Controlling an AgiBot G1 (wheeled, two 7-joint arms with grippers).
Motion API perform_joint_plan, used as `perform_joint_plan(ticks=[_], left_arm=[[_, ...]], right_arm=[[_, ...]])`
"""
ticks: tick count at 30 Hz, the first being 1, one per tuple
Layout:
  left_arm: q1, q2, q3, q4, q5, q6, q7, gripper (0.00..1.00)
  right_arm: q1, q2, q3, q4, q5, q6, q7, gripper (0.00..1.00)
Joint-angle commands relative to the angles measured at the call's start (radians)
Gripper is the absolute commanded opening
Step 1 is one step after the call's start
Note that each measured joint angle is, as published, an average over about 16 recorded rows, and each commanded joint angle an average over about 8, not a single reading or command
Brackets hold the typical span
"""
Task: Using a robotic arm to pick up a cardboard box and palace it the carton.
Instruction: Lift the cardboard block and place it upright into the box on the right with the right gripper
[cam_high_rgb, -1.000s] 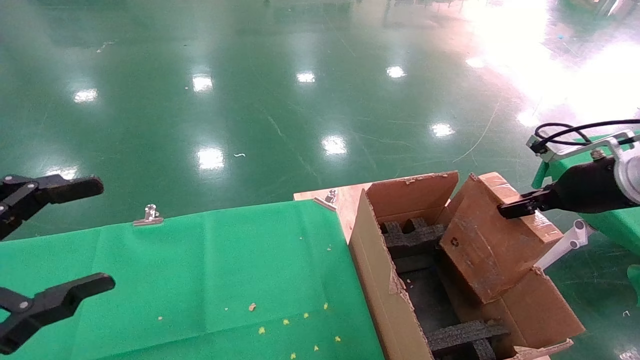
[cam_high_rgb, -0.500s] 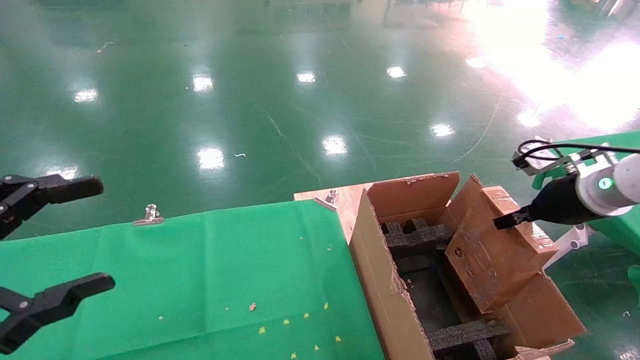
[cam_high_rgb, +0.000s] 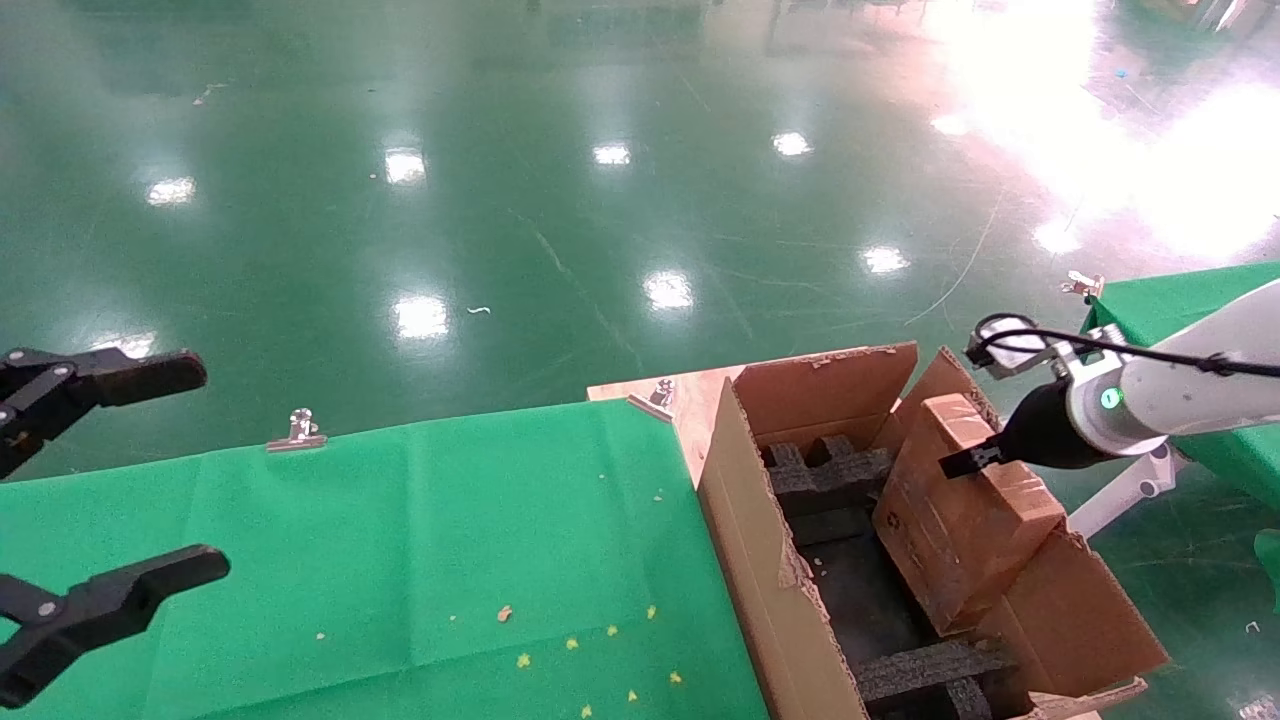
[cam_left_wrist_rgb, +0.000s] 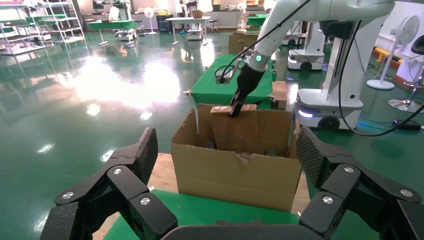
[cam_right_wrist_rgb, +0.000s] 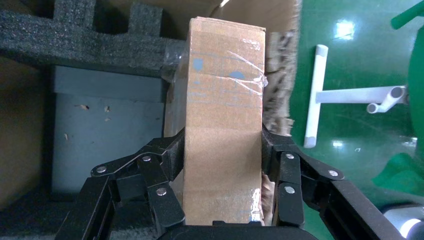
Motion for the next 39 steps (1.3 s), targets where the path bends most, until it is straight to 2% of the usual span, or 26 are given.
perform_joint_plan(ticks=[1, 17, 30, 32, 38, 39], left_arm=[[0.000, 0.000, 0.000, 0.000, 0.000, 0.000, 0.000, 1.00], [0.000, 0.000, 0.000, 0.000, 0.000, 0.000, 0.000, 1.00], [0.000, 0.000, 0.000, 0.000, 0.000, 0.000, 0.000, 1.00], [0.000, 0.000, 0.000, 0.000, 0.000, 0.000, 0.000, 1.00], [0.000, 0.000, 0.000, 0.000, 0.000, 0.000, 0.000, 1.00], [0.000, 0.000, 0.000, 0.000, 0.000, 0.000, 0.000, 1.00]], right_arm=[[-0.016, -0.017, -0.004, -0.017, -0.001, 0.015, -0.001, 0.00], [-0.131, -0.104, -0.013, -0.174, 0.042, 0.130, -0.072, 0.00], [-0.200, -0.104, -0.013, -0.200, 0.081, 0.169, -0.106, 0.00], [-0.204, -0.102, -0.013, -0.198, 0.085, 0.168, -0.107, 0.09], [-0.211, -0.100, -0.013, -0.193, 0.091, 0.169, -0.108, 0.84], [-0.212, -0.100, -0.013, -0.193, 0.092, 0.169, -0.108, 0.94]])
